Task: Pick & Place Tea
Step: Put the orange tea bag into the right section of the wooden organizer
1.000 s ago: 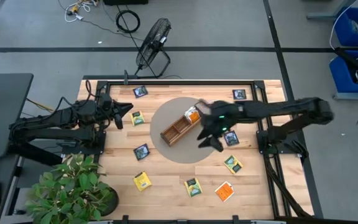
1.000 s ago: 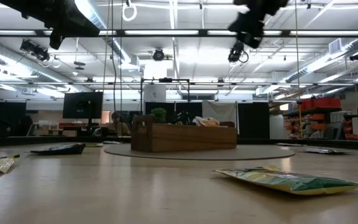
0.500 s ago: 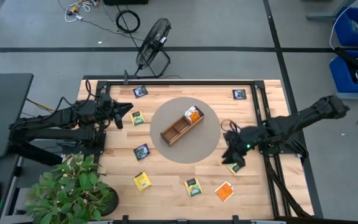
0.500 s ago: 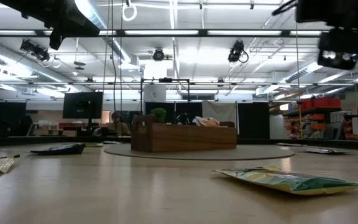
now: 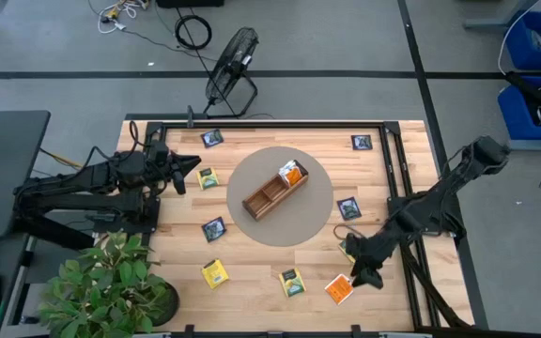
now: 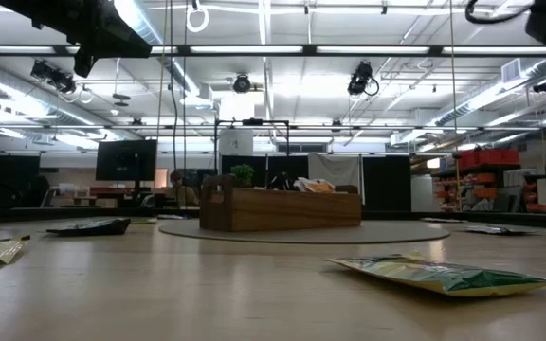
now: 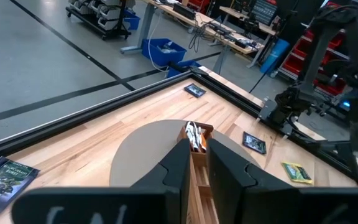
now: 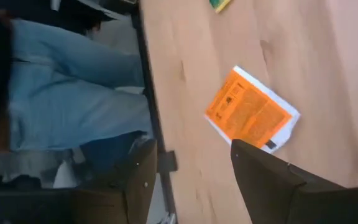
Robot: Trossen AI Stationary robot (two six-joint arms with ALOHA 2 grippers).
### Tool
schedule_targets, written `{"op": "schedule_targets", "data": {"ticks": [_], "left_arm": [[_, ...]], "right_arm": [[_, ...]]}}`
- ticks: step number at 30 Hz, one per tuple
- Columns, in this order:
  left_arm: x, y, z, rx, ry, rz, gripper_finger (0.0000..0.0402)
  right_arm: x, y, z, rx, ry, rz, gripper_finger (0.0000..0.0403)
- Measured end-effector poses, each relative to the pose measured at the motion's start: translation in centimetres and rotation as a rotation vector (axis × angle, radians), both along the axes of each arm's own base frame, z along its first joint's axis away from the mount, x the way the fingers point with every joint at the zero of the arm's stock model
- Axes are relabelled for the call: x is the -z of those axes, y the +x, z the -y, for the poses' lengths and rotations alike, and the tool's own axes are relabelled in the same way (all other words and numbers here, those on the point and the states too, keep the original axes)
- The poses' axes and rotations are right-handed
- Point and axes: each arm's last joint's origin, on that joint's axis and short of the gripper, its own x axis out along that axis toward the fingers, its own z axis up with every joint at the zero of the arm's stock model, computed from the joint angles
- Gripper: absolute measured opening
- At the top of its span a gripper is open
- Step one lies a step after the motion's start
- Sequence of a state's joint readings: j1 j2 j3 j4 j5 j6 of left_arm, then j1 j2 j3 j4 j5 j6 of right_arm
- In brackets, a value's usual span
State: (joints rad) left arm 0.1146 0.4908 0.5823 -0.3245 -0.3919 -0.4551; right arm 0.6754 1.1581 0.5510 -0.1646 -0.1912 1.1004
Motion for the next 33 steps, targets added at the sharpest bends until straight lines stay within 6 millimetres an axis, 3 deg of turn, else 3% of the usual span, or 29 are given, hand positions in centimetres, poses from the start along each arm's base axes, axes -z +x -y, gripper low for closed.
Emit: {"op": "schedule_targets", "data": {"ticks": [7, 14, 33], "left_arm": [[0.1, 0.0, 0.0, -0.003, -0.005, -0.004, 0.0057], [0.1, 0.0, 0.0, -0.004, -0.005, -0.007, 0.0057], [0.0, 0.0, 0.0, -0.004, -0.005, -0.001, 0.0057]], "right_arm": [[2.9, 0.3, -1.2, 0.051, -0.046, -0.167, 0.0215], [3.5, 1.0, -1.5, 0.150, -0.073, -0.125, 0.0215], [6.1, 1.4, -2.5, 0.164, -0.119, -0.198, 0.0215]]}}
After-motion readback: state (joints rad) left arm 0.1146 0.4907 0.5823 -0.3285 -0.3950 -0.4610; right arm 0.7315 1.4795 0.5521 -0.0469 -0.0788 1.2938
